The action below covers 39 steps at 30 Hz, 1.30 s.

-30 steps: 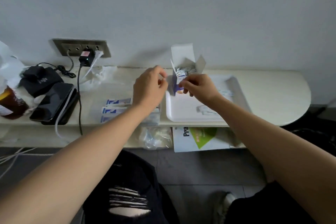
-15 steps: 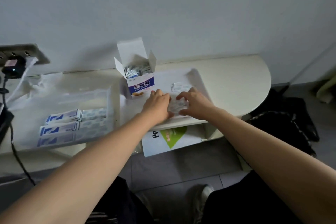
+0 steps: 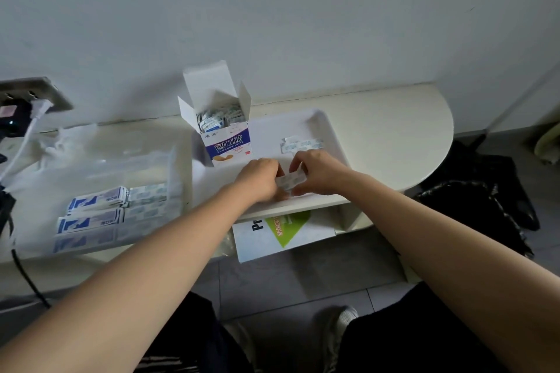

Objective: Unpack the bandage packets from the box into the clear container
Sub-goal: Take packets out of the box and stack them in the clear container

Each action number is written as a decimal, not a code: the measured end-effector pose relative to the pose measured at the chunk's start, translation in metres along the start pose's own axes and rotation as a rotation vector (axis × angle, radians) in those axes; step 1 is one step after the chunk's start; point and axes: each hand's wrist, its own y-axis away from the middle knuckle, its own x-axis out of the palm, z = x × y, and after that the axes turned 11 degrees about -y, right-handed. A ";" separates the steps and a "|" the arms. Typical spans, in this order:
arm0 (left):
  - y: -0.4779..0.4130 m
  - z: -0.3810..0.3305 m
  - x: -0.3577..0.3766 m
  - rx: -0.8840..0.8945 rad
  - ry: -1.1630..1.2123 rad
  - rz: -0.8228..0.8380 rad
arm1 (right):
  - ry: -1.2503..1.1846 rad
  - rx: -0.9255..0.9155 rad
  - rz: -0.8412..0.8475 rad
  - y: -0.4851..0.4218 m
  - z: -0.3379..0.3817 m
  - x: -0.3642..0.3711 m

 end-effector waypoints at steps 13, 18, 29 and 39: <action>0.015 0.013 -0.007 0.007 0.130 -0.237 | -0.043 -0.087 -0.168 0.003 0.010 -0.006; 0.016 0.025 0.002 -0.031 0.065 -0.263 | 0.031 -0.027 -0.144 0.004 -0.001 -0.002; 0.015 0.016 0.006 -0.016 0.182 -0.272 | -0.234 0.001 -0.128 0.006 -0.003 0.004; 0.009 0.018 0.004 0.019 0.118 -0.254 | -0.237 -0.035 -0.153 0.001 -0.018 -0.005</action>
